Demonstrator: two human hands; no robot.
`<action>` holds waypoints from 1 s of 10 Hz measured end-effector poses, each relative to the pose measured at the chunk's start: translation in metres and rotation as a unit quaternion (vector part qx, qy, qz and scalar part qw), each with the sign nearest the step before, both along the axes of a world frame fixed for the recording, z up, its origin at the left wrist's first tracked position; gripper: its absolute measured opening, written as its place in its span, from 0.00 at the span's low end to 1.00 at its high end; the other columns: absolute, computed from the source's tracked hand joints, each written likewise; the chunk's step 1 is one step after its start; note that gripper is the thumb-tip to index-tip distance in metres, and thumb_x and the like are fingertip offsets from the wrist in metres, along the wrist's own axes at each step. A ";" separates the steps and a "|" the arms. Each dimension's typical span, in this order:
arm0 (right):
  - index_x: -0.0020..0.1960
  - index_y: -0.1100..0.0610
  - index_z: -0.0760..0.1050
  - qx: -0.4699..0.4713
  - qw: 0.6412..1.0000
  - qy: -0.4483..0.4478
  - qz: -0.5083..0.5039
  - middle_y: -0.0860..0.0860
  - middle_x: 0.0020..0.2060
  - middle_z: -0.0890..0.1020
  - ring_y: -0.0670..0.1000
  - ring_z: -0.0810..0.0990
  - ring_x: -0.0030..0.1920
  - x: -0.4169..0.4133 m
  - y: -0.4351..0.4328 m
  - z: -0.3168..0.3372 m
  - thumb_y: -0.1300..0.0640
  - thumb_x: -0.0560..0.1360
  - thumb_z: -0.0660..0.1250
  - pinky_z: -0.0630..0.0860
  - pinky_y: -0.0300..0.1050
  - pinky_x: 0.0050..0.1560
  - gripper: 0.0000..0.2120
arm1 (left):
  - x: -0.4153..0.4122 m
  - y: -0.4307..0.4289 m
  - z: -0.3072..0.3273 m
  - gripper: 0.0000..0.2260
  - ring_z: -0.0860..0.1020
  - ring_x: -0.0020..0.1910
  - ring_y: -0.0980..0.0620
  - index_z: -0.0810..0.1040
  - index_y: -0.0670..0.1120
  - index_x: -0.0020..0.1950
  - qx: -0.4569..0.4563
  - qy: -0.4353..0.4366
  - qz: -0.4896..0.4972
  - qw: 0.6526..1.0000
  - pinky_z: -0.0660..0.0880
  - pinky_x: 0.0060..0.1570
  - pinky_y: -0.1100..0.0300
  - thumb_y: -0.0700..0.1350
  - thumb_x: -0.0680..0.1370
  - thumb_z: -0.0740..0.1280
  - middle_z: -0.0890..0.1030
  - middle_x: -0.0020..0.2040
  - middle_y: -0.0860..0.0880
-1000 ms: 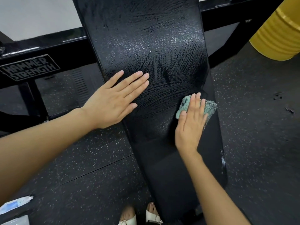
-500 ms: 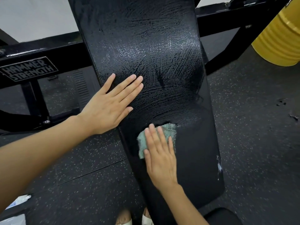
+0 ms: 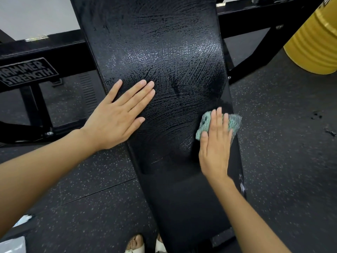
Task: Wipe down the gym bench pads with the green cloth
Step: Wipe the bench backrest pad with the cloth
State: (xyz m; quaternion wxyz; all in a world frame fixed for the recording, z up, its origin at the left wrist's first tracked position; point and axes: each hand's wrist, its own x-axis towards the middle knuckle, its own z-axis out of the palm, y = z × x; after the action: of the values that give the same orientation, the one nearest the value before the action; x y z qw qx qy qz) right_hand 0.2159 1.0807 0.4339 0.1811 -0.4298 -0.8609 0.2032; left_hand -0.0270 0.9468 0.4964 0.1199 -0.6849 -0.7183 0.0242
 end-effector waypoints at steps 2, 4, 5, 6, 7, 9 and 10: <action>0.79 0.48 0.40 -0.029 0.999 -0.030 0.025 0.44 0.79 0.44 0.47 0.40 0.78 0.030 -0.041 -0.020 0.50 0.82 0.44 0.43 0.56 0.77 0.26 | 0.001 0.001 -0.001 0.27 0.49 0.79 0.48 0.48 0.42 0.80 0.001 0.003 0.003 1.000 0.46 0.76 0.42 0.53 0.83 0.46 0.50 0.81 0.46; 0.79 0.50 0.43 0.008 0.999 0.009 0.039 0.45 0.79 0.45 0.47 0.40 0.78 -0.001 0.011 -0.002 0.51 0.83 0.44 0.41 0.55 0.76 0.25 | 0.003 0.001 -0.003 0.27 0.48 0.79 0.48 0.48 0.43 0.80 0.005 -0.001 0.004 1.000 0.45 0.76 0.43 0.52 0.83 0.47 0.49 0.81 0.47; 0.79 0.53 0.46 0.043 0.998 0.024 0.038 0.49 0.79 0.48 0.49 0.42 0.78 -0.028 0.051 0.016 0.53 0.83 0.45 0.42 0.55 0.76 0.25 | 0.002 0.001 -0.003 0.27 0.48 0.79 0.48 0.48 0.43 0.80 0.007 0.000 0.005 1.000 0.45 0.76 0.43 0.52 0.83 0.47 0.50 0.81 0.47; 0.79 0.57 0.48 0.060 0.996 0.048 0.051 0.52 0.79 0.51 0.53 0.45 0.79 -0.054 0.089 0.035 0.54 0.84 0.47 0.46 0.58 0.77 0.25 | 0.003 0.002 -0.003 0.27 0.48 0.79 0.48 0.48 0.43 0.80 0.009 0.004 0.006 1.000 0.45 0.76 0.43 0.52 0.83 0.47 0.49 0.81 0.47; 0.79 0.56 0.48 0.065 0.995 0.048 0.053 0.52 0.79 0.50 0.53 0.45 0.79 -0.063 0.095 0.042 0.54 0.84 0.47 0.47 0.59 0.76 0.25 | 0.003 0.002 -0.002 0.27 0.49 0.79 0.48 0.49 0.43 0.80 0.014 0.004 0.005 1.000 0.45 0.76 0.43 0.52 0.83 0.47 0.50 0.81 0.47; 0.79 0.52 0.47 0.055 0.995 -0.020 0.082 0.46 0.79 0.48 0.48 0.42 0.78 -0.018 0.020 0.016 0.52 0.82 0.46 0.42 0.56 0.76 0.26 | 0.004 0.002 -0.002 0.27 0.49 0.79 0.48 0.49 0.43 0.80 0.018 0.005 0.005 1.000 0.46 0.76 0.42 0.52 0.83 0.47 0.50 0.81 0.47; 0.79 0.51 0.45 0.034 0.993 -0.045 0.105 0.44 0.79 0.46 0.49 0.42 0.78 0.010 -0.027 -0.004 0.52 0.82 0.46 0.41 0.55 0.77 0.27 | 0.004 0.001 -0.003 0.27 0.49 0.79 0.48 0.49 0.43 0.80 0.022 0.003 0.005 1.000 0.46 0.76 0.42 0.52 0.83 0.46 0.50 0.81 0.47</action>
State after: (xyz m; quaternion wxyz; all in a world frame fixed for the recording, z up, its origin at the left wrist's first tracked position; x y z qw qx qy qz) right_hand 0.2261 1.0542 0.4300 0.1347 -0.3388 -0.9152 0.1720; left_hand -0.0228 0.9481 0.4936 0.1368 -0.6782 -0.7220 0.0109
